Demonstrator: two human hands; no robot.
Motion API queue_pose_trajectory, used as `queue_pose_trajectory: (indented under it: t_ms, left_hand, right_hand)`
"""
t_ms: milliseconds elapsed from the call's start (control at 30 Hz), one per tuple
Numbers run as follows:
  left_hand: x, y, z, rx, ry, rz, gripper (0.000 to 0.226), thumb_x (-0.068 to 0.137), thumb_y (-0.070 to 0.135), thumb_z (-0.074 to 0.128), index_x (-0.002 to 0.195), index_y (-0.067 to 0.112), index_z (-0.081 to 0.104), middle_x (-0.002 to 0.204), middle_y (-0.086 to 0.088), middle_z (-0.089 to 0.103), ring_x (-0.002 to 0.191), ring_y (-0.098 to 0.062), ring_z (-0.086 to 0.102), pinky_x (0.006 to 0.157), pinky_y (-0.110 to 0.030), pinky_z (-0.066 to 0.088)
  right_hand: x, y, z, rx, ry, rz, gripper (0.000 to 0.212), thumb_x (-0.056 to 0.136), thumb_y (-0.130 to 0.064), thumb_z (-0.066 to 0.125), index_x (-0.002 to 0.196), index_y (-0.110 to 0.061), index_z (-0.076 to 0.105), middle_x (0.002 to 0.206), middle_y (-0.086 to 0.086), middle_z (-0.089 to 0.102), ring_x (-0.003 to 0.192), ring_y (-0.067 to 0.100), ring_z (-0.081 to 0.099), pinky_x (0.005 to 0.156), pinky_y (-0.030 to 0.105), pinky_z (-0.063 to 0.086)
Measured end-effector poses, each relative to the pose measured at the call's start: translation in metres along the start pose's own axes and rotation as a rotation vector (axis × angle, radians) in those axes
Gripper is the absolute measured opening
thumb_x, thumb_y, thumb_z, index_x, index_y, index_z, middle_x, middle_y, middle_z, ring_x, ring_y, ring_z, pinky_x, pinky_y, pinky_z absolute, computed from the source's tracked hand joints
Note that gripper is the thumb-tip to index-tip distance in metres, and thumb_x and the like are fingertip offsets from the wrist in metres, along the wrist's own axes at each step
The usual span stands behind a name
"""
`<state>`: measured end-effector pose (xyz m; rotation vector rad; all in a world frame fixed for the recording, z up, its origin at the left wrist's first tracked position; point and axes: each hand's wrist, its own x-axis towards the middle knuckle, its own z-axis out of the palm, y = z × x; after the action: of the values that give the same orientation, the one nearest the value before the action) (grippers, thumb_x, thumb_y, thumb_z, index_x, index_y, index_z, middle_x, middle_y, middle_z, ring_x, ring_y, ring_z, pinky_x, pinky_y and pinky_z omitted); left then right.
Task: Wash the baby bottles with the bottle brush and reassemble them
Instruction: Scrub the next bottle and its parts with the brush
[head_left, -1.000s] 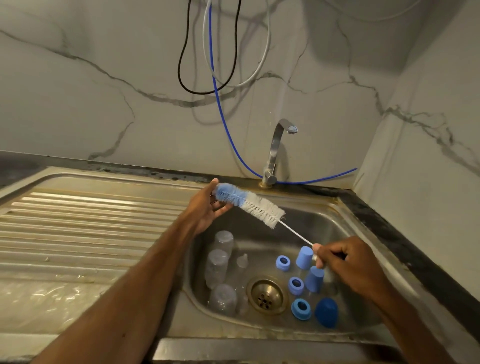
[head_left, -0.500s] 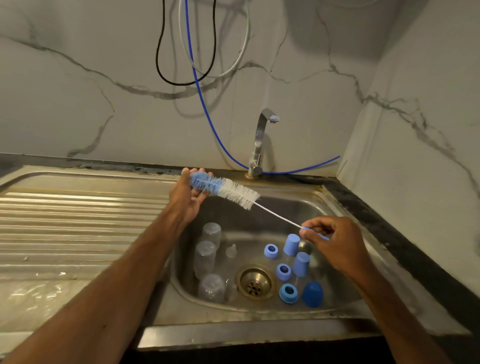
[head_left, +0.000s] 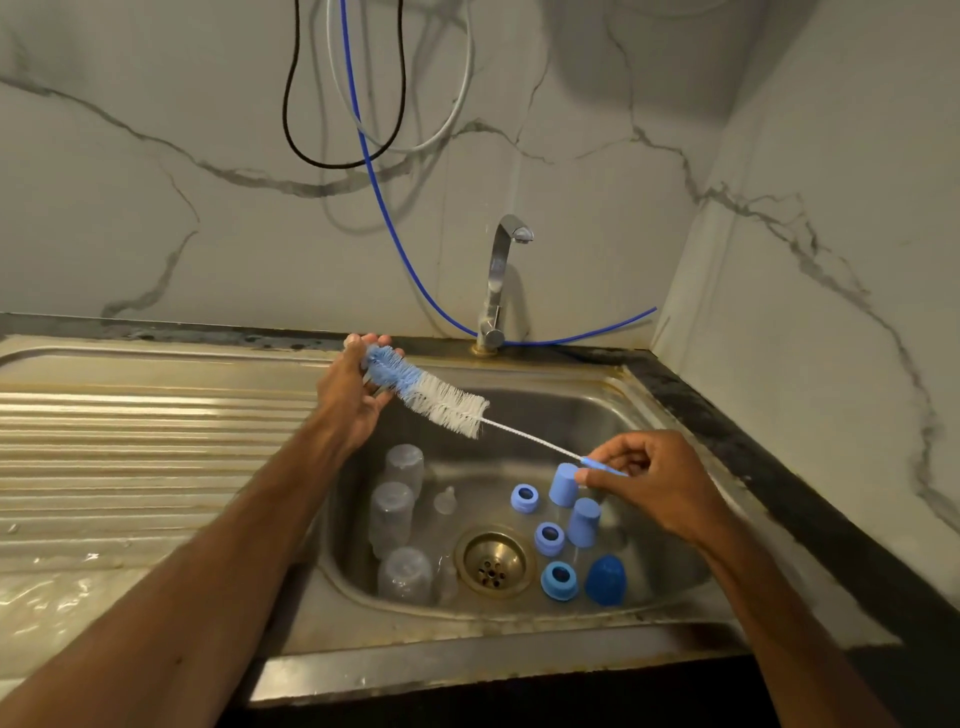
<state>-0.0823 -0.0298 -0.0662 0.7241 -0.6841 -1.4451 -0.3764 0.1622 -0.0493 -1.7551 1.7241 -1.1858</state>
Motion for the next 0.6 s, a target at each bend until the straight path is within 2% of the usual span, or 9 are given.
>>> queue_pose_trajectory:
  t_ms: [67, 133, 233, 300, 400, 467, 533, 567, 600]
  left_hand:
    - [0.0003, -0.0023, -0.0009, 0.023, -0.007, -0.003, 0.028, 0.106, 0.038, 0.050, 0.119, 0.016, 0.064, 0.119, -0.002, 0.071, 0.111, -0.023, 0.070, 0.089, -0.039, 0.060]
    - [0.0017, -0.0044, -0.0030, 0.026, -0.056, -0.018, 0.036, 0.106, 0.039, 0.049, 0.129, 0.014, 0.060, 0.127, -0.004, 0.067, 0.115, -0.026, 0.068, 0.085, -0.037, 0.061]
    - [0.0023, -0.0034, -0.0050, -0.042, -0.097, -0.100, 0.038, 0.105, 0.042, 0.050, 0.131, 0.015, 0.059, 0.129, -0.008, 0.064, 0.116, -0.028, 0.067, 0.083, -0.037, 0.062]
    - [0.0020, -0.0014, -0.0047, -0.099, -0.094, -0.127, 0.035, 0.105, 0.041, 0.050, 0.128, 0.017, 0.060, 0.126, -0.008, 0.064, 0.113, -0.027, 0.068, 0.082, -0.036, 0.062]
    - [0.0036, -0.0012, -0.0032, -0.136, -0.057, -0.119, 0.038, 0.106, 0.039, 0.050, 0.135, 0.015, 0.057, 0.130, -0.004, 0.065, 0.109, -0.022, 0.069, 0.090, -0.036, 0.060]
    - [0.0031, -0.0016, -0.0014, -0.138, -0.038, -0.122, 0.038, 0.105, 0.039, 0.051, 0.134, 0.015, 0.058, 0.131, -0.004, 0.066, 0.110, -0.022, 0.069, 0.089, -0.036, 0.061]
    - [0.0033, -0.0021, -0.0006, -0.134, -0.038, -0.137, 0.038, 0.105, 0.039, 0.052, 0.134, 0.015, 0.058, 0.131, -0.005, 0.065, 0.114, -0.024, 0.068, 0.080, -0.034, 0.063]
    - [0.0034, -0.0027, -0.0016, -0.136, -0.043, -0.148, 0.040, 0.105, 0.040, 0.052, 0.136, 0.015, 0.057, 0.131, -0.005, 0.065, 0.116, -0.025, 0.067, 0.078, -0.035, 0.063]
    - [0.0038, -0.0031, -0.0025, -0.144, -0.053, -0.161, 0.042, 0.104, 0.040, 0.052, 0.138, 0.015, 0.057, 0.132, -0.005, 0.066, 0.117, -0.025, 0.067, 0.079, -0.036, 0.063]
  right_hand:
    - [0.0014, 0.0025, -0.0025, 0.009, 0.110, -0.060, 0.009, 0.080, -0.021, 0.085, 0.080, -0.016, 0.078, 0.071, 0.002, 0.075, 0.067, 0.024, 0.072, 0.066, 0.034, 0.060]
    - [0.0030, 0.0052, -0.0033, -0.069, 0.140, -0.086, 0.017, 0.088, -0.029, 0.077, 0.073, -0.020, 0.077, 0.062, -0.002, 0.071, 0.060, 0.016, 0.069, 0.065, 0.028, 0.057]
    - [0.0007, 0.0016, -0.0043, -0.149, 0.060, 0.003, 0.038, 0.097, -0.041, 0.062, 0.067, -0.021, 0.071, 0.051, -0.008, 0.061, 0.048, 0.003, 0.057, 0.057, 0.015, 0.047]
    - [0.0006, 0.0019, -0.0034, -0.139, -0.039, 0.083, 0.042, 0.098, -0.047, 0.058, 0.070, -0.018, 0.071, 0.051, -0.006, 0.057, 0.047, 0.002, 0.052, 0.057, 0.016, 0.044]
    - [0.0003, 0.0031, -0.0031, -0.042, -0.062, 0.051, 0.029, 0.085, -0.048, 0.076, 0.080, -0.019, 0.075, 0.060, -0.001, 0.066, 0.054, 0.007, 0.060, 0.059, 0.021, 0.051]
    - [0.0005, 0.0043, -0.0044, -0.027, 0.010, -0.037, 0.019, 0.078, -0.035, 0.086, 0.087, -0.022, 0.076, 0.070, 0.000, 0.073, 0.063, 0.013, 0.068, 0.065, 0.027, 0.058]
    - [0.0025, 0.0054, -0.0057, -0.002, 0.081, -0.082, 0.008, 0.082, -0.022, 0.084, 0.086, -0.020, 0.078, 0.073, -0.001, 0.076, 0.070, 0.018, 0.073, 0.071, 0.033, 0.061]
    - [0.0032, 0.0046, -0.0062, 0.032, 0.083, -0.066, 0.004, 0.085, -0.021, 0.081, 0.084, -0.017, 0.079, 0.072, 0.000, 0.075, 0.070, 0.021, 0.073, 0.071, 0.035, 0.062]
    - [0.0039, 0.0037, -0.0069, 0.046, 0.063, -0.037, 0.011, 0.089, -0.024, 0.077, 0.083, -0.015, 0.078, 0.068, 0.001, 0.074, 0.065, 0.021, 0.072, 0.069, 0.033, 0.063]
